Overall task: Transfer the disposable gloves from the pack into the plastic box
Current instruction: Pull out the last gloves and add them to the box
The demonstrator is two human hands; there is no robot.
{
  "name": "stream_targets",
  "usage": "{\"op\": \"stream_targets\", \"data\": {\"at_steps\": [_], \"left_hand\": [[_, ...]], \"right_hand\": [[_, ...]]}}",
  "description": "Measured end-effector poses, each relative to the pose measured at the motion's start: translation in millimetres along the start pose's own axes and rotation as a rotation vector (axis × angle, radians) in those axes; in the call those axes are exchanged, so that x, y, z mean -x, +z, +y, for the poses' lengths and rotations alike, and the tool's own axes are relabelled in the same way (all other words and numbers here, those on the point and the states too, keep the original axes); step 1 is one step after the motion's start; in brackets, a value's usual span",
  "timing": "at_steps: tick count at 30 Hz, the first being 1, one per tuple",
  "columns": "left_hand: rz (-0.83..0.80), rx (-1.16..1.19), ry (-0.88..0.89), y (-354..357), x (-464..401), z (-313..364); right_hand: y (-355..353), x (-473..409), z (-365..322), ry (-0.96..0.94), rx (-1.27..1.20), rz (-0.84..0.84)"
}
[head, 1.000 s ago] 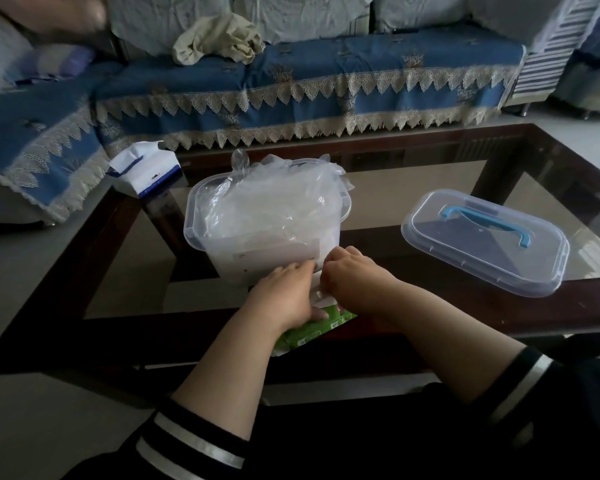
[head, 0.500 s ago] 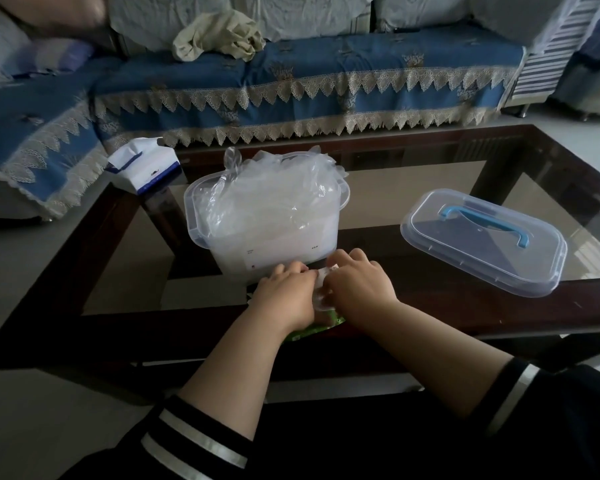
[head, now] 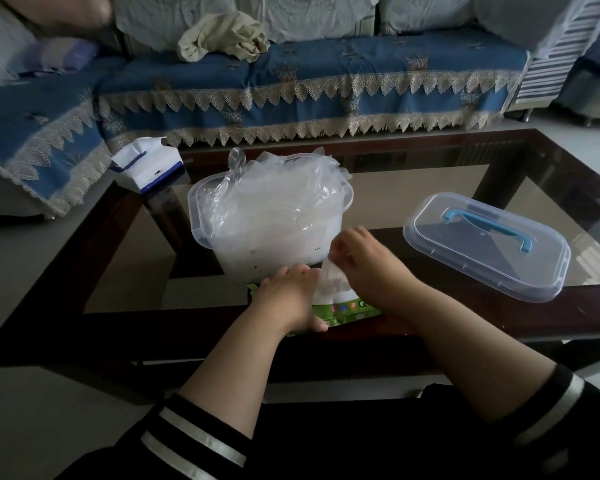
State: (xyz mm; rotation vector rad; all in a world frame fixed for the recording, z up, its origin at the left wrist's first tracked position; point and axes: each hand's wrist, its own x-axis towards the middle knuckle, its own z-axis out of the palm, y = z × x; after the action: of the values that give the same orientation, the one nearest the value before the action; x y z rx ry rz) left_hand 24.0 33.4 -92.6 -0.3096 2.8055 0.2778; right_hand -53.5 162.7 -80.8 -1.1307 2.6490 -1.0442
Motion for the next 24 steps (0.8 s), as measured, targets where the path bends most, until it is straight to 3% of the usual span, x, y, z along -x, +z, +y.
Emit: {"op": "stream_targets", "data": {"at_steps": [5,8,14,20,24], "left_hand": [[-0.034,0.003,0.024,0.0,-3.0,-2.7],[-0.075,0.221,0.100,-13.0,0.6,-8.3],[-0.028,1.046,0.324,-60.6,31.3,-17.1],[0.180,1.406,0.392,-81.0,35.1,-14.9],[0.294,1.420,0.331,-86.9,32.6,-9.8]], "right_hand": [[-25.8,-4.3,-14.1,0.081,-0.406,0.280],[-37.0,-6.2,-15.6,0.152,-0.539,0.325],[-52.7,-5.3,-17.7,0.123,-0.572,0.283],[-59.6,-5.1,-18.4,0.106,-0.503,0.240],[-63.3,-1.7,-26.3,0.003,-0.382,0.180]]}}
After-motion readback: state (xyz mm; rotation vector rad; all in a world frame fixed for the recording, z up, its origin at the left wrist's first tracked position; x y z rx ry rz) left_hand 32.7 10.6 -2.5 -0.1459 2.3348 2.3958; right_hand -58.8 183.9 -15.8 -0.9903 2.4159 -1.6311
